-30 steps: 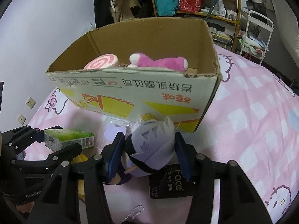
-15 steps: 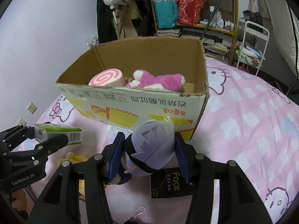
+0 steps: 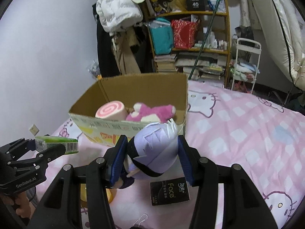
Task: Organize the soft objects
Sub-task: 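Lift the tissue pack and doll with both tools over the box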
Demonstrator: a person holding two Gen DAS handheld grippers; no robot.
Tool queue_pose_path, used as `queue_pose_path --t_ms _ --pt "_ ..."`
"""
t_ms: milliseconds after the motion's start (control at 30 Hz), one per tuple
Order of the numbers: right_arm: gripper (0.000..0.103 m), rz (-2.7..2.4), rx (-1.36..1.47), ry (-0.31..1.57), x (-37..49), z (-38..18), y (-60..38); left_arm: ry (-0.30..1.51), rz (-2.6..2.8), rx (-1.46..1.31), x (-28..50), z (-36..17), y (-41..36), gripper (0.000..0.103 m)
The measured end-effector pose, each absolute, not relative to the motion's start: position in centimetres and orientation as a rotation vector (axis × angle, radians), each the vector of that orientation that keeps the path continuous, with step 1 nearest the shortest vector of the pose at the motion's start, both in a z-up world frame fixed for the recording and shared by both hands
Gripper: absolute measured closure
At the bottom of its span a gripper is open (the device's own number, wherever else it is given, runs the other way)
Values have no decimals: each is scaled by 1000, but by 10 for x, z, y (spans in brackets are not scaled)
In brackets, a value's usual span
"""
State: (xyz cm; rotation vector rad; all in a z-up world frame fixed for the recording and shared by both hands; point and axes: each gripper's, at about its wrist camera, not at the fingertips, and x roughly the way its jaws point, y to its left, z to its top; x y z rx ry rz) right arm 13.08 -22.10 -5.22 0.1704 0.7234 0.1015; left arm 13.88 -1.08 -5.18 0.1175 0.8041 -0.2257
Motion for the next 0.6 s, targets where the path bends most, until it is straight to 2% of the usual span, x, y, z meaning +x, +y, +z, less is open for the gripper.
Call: queue_pose_path --t_ms 600 --pt "47 91 177 574 107 -11 -224 574 -206 108 107 4 8 49"
